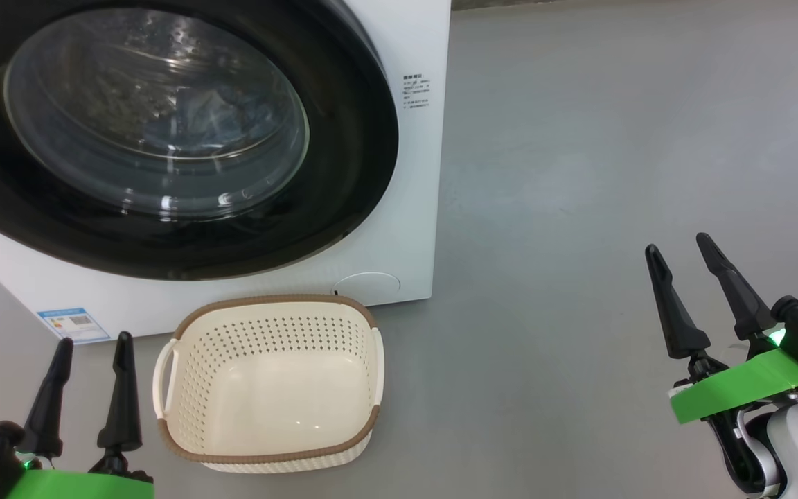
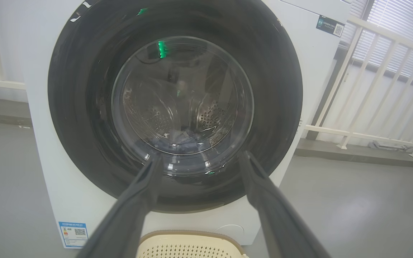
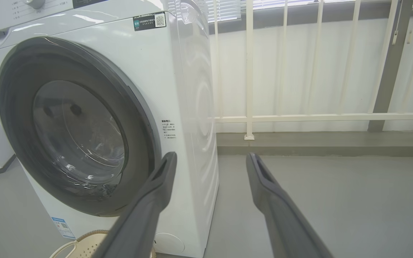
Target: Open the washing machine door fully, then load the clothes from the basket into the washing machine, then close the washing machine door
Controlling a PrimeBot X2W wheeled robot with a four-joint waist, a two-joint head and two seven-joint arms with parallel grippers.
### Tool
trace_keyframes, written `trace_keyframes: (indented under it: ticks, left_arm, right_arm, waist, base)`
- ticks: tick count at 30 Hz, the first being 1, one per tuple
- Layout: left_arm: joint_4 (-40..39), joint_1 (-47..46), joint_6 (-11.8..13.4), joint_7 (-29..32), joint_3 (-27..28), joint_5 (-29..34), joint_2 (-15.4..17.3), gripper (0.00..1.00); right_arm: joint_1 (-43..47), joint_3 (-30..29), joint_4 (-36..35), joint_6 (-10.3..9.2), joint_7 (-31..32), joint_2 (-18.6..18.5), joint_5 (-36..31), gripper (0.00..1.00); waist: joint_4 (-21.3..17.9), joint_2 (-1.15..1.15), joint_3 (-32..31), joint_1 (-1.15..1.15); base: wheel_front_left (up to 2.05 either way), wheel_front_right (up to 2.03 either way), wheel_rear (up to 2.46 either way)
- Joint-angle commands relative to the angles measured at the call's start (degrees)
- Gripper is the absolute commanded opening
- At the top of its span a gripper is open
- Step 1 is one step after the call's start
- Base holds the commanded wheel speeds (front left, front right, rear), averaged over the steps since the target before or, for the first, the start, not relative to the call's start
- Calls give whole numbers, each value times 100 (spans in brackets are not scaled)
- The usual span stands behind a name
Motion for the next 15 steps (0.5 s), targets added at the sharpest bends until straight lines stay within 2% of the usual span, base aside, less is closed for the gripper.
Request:
trace_keyframes:
  ticks: [1, 15]
  left_arm:
    - [-141, -70, 6, -38, 187, 9, 88, 100]
    - [-167, -84, 5, -38, 147, -16, 60, 100]
  right_arm:
    - [61, 26, -142, -16, -29, -48, -79, 100]
    - [65, 18, -125, -16, -29, -33, -118, 100]
  waist:
    - [25, 0, 2, 0]
    - [137, 0, 28, 0]
  base:
    - [0, 0, 0]
    - [0, 0, 0]
